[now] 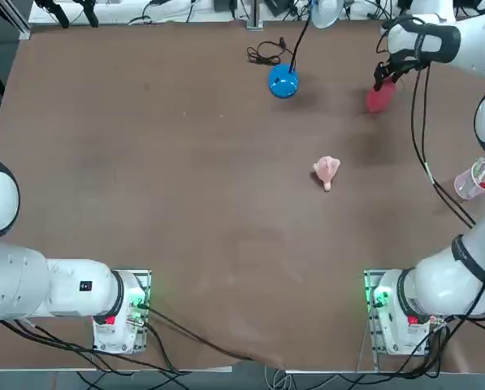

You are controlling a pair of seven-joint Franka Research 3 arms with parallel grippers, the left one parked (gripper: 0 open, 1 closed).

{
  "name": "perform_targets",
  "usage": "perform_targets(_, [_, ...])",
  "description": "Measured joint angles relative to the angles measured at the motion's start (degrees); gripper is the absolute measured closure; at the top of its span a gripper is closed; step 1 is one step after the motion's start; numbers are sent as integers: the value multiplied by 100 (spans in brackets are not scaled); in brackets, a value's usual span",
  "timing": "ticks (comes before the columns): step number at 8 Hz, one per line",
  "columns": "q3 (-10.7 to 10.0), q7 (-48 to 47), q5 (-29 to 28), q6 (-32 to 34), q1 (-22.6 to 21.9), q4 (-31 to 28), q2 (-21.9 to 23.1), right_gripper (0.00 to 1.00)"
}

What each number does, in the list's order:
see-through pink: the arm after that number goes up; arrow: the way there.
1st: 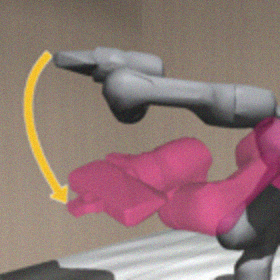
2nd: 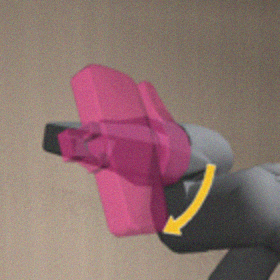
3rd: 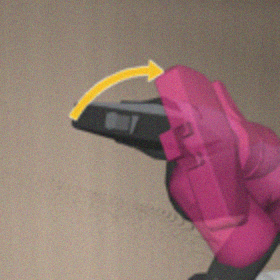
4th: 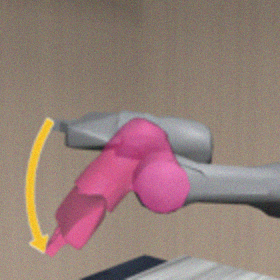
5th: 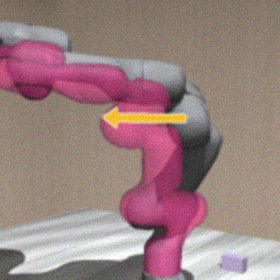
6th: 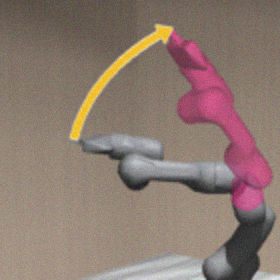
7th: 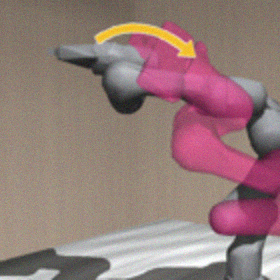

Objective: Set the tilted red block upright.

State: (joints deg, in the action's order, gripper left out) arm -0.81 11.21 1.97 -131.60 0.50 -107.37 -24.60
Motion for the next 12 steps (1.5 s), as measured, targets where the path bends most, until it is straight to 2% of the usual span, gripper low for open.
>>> perform_targets(2, [0, 0, 0, 0, 1, 0, -8, 21])
perform_targets(3, [0, 0, 0, 0, 2, 1, -9, 5])
perform_targets(4, [0, 0, -1, 0, 2, 7, -6, 0])
perform_targets(9, [-24, 0, -2, 69, 13, 51, 236, 0])
perform_targets(12, [-40, 7, -2, 542, 15, 255, 528, 0])
